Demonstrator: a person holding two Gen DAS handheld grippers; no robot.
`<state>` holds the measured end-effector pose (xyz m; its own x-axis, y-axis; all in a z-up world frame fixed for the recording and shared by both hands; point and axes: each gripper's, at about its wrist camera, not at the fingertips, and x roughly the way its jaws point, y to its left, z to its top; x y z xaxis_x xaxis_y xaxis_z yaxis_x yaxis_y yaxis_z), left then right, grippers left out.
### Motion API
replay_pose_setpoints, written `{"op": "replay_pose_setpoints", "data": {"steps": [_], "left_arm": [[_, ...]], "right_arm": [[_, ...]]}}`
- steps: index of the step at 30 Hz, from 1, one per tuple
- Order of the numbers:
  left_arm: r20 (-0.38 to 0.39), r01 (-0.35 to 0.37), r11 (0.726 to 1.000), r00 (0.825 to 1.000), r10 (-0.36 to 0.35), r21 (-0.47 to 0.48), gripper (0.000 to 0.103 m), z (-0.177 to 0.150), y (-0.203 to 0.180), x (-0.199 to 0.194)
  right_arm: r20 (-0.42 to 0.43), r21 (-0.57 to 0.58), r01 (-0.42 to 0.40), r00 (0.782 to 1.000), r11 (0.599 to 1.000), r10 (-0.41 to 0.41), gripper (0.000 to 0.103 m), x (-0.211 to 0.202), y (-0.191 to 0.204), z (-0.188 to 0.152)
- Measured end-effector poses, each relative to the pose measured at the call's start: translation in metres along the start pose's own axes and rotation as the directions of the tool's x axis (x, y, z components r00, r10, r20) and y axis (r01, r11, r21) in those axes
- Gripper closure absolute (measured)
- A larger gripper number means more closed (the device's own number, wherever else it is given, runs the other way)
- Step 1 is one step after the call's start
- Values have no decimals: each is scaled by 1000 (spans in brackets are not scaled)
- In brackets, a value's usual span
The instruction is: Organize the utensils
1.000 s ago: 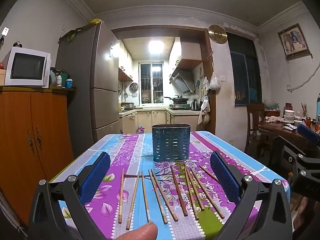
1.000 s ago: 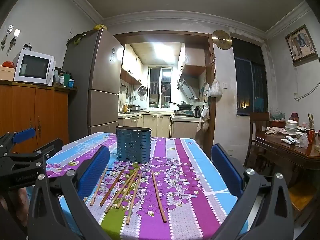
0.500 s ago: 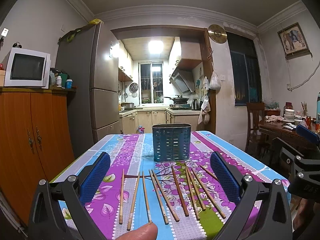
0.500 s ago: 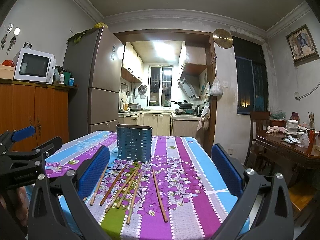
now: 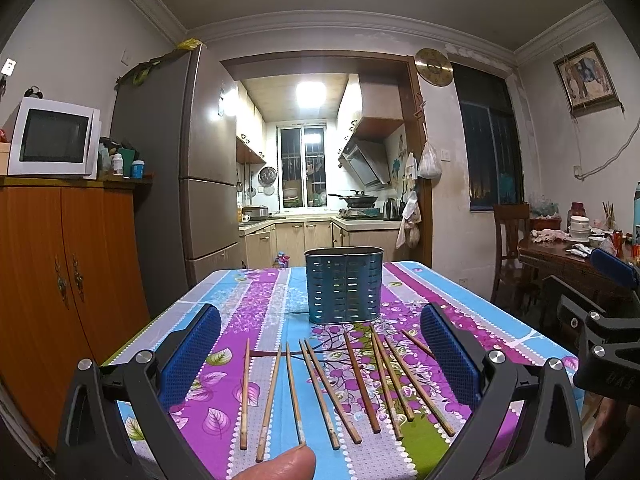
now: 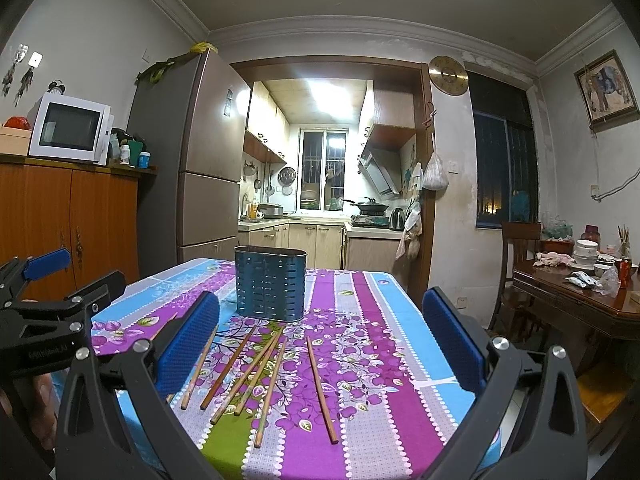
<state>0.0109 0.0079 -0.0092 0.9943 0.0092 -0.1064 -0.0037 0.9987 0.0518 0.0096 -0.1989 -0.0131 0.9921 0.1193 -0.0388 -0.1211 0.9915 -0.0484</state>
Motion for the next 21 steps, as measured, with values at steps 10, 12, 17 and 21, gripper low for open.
{"op": "replay_pose_setpoints", "data": {"steps": [10,12,17,21], "left_arm": [[-13,-2,1000,1000,2,3,4,0,-3,5],[-14,-2,1000,1000,2,3,4,0,-4,5],[-13,-3,1000,1000,3,2,4,-1,-4,5],[-14,-4,1000,1000,4,4,4,-1,-4,6]], "right_arm": [[-6,-2,-1,1000,1000,1,5,3,1,-2],[-8,-1,-1,1000,1000,1,5,3,1,-2],[-11,-4,-2,1000,1000,2,5,4,3,-3],[-15,-2,-4,1000,1000,4,5,6,3,-4]]}}
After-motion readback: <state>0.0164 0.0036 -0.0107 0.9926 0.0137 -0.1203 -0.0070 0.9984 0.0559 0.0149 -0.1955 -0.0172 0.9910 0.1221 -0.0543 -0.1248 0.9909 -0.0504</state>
